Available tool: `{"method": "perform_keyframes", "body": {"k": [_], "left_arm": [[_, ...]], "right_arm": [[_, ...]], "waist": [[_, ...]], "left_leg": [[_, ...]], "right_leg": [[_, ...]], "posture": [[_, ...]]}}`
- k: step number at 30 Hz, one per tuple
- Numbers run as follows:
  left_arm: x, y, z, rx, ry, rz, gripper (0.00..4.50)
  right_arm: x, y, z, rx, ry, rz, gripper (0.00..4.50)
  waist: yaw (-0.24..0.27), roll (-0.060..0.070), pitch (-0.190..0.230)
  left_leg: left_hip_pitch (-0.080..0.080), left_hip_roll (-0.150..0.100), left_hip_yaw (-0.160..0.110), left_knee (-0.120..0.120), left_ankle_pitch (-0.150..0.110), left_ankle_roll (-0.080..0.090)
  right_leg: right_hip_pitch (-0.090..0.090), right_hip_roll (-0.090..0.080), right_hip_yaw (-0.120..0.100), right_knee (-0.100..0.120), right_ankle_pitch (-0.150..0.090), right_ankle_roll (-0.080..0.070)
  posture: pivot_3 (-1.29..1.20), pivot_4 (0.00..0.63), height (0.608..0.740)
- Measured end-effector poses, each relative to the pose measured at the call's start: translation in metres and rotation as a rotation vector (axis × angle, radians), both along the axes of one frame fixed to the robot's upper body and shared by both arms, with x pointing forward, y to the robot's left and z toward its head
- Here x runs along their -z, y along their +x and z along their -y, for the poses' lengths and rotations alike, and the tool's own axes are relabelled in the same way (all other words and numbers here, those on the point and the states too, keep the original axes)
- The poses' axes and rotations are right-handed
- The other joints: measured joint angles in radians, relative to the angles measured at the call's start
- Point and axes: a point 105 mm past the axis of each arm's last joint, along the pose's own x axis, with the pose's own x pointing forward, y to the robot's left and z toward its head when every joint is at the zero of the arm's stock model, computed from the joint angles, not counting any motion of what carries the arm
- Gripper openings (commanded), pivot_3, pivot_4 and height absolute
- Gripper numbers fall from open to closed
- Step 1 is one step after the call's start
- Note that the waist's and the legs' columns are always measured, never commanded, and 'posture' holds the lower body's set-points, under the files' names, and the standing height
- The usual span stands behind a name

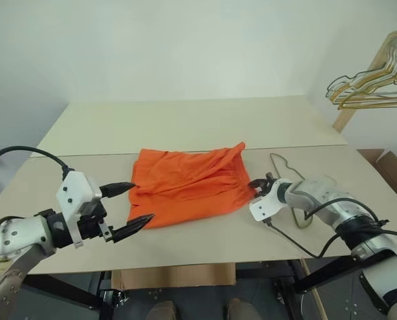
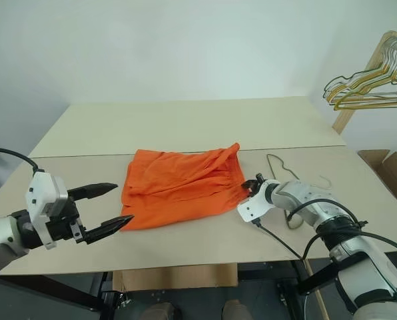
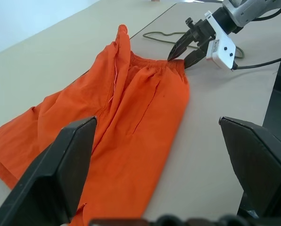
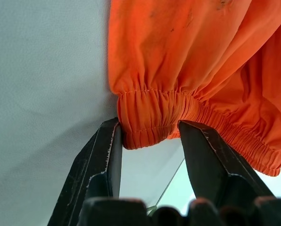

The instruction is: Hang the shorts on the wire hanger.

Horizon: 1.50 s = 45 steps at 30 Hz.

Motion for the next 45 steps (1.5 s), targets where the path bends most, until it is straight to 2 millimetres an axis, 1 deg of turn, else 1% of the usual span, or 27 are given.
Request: {"method": "perform_keyframes", "body": {"k": [4,5,7,8,12,15,18,20,22,26,28,33,36,38,40,45], "left_arm": [[0.0,0.0,0.0,-0.002,0.0,0.0,4.5],[0.0,0.0,0.0,-0.003,0.0,0.0,4.5],[0.0,0.0,0.0,-0.006,0.0,0.001,4.5],[0.0,0.0,0.0,-0.006,0.0,0.001,4.5],[0.0,0.0,0.0,-0.006,0.0,0.001,4.5],[0.002,0.0,0.001,-0.006,0.004,0.0,4.5],[0.012,0.004,0.001,-0.017,0.053,-0.007,4.5],[0.025,0.01,-0.004,-0.044,0.143,-0.011,4.5],[0.043,0.016,-0.014,-0.069,0.267,-0.023,4.5],[0.075,0.026,-0.038,-0.094,0.506,-0.017,4.5],[0.087,0.031,-0.045,-0.087,0.581,-0.012,4.5],[0.111,0.041,-0.048,0.034,0.783,0.04,4.5],[0.112,0.055,-0.041,0.056,0.8,0.086,4.5],[0.113,0.063,-0.035,0.077,0.827,0.123,4.11],[0.116,0.067,-0.032,0.105,0.857,0.146,3.62],[0.127,0.079,-0.027,0.108,0.875,0.157,1.88]], "right_arm": [[0.002,-0.007,-0.004,-0.005,0.02,-0.011,2.29],[0.003,-0.007,-0.004,-0.001,0.022,-0.012,2.13],[0.004,-0.007,-0.004,0.003,0.023,-0.014,1.7],[0.005,-0.008,-0.003,0.004,0.021,-0.019,1.41],[0.007,-0.009,-0.005,0.001,0.029,-0.021,0.04],[0.006,-0.009,-0.005,0.001,0.03,-0.02,0.04],[0.007,-0.01,-0.006,-0.002,0.035,-0.022,0.04],[0.006,-0.013,-0.006,0.0,0.054,-0.028,0.04],[0.005,-0.017,-0.005,0.004,0.072,-0.038,0.04],[-0.004,-0.023,0.002,0.02,0.096,-0.038,0.04],[-0.009,-0.024,0.004,0.028,0.105,-0.033,0.04],[-0.01,-0.028,0.001,0.03,0.119,-0.043,0.04],[-0.012,-0.027,0.001,0.041,0.127,-0.042,0.04],[-0.013,-0.028,0.0,0.04,0.129,-0.044,0.0],[-0.015,-0.028,-0.002,0.036,0.131,-0.04,0.0],[-0.017,-0.028,-0.004,0.037,0.137,-0.032,0.0]], "waist": [[0.001,0.0,0.0],[0.0,0.0,0.0],[0.0,0.0,0.0],[0.0,0.0,0.0],[0.0,0.0,0.0],[0.001,0.0,0.0],[0.0,0.0,0.0],[-0.001,0.0,0.0],[-0.002,0.0,0.0],[-0.007,0.0,0.0],[-0.011,0.0,0.0],[-0.025,0.0,0.0],[-0.027,0.001,-0.001],[-0.026,0.002,-0.001],[-0.026,0.006,-0.005],[-0.025,0.012,-0.009]], "left_leg": [[0.0,0.001,0.0,0.0,0.0,0.0],[0.0,0.001,0.0,0.0,0.0,0.0],[0.001,0.001,0.0,0.0,0.0,0.0],[0.001,0.001,0.0,0.0,0.0,0.0],[0.0,0.003,0.0,0.0,0.0,0.0],[0.0,0.004,0.001,0.0,0.0,0.0],[0.0,0.004,0.001,0.0,0.0,0.0],[0.0,0.004,0.001,0.0,0.0,0.0],[0.0,0.004,0.002,0.0,0.0,0.0],[0.0,0.006,0.002,0.0,0.0,0.0],[0.0,0.007,0.003,0.0,0.0,0.0],[-0.001,0.008,0.003,0.0,0.0,0.0],[-0.001,0.008,0.003,0.0,0.0,0.0],[0.0,0.008,0.003,0.0,0.0,0.0],[0.0,0.008,0.003,0.0,0.0,0.0],[0.001,0.008,0.004,0.001,0.0,0.0]], "right_leg": [[0.0,0.001,0.0,0.0,0.0,0.0],[0.001,0.001,0.0,0.0,0.0,0.0],[0.001,0.001,0.0,0.0,0.0,0.0],[0.001,0.002,0.0,0.0,0.0,-0.001],[0.0,0.002,0.001,0.0,0.0,-0.001],[0.0,0.002,0.001,0.0,0.0,-0.001],[0.0,0.003,0.001,0.0,0.0,-0.001],[0.0,0.004,0.001,0.0,0.001,-0.001],[0.0,0.005,0.001,0.0,0.001,-0.002],[0.0,0.005,0.001,0.0,0.0,-0.002],[0.0,0.005,0.001,-0.001,0.0,-0.002],[-0.001,0.005,0.001,0.0,0.001,-0.003],[-0.001,0.005,0.001,0.0,0.001,-0.002],[-0.001,0.005,0.001,0.0,0.001,-0.002],[-0.001,0.005,0.001,0.0,0.001,-0.002],[0.0,0.006,0.0,0.002,0.001,-0.002]], "posture": [[0.01,0.019,0.74],[0.01,0.019,0.74],[0.01,0.021,0.74],[0.01,0.021,0.74],[0.0,0.021,0.74],[-0.01,0.021,0.74],[-0.04,0.022,0.74],[-0.05,0.023,0.74],[-0.07,0.022,0.74],[-0.09,0.023,0.74],[-0.1,0.021,0.74],[-0.11,0.016,0.74],[-0.11,0.013,0.74],[-0.11,0.007,0.74],[-0.11,0.005,0.74],[-0.11,0.002,0.74]]}}
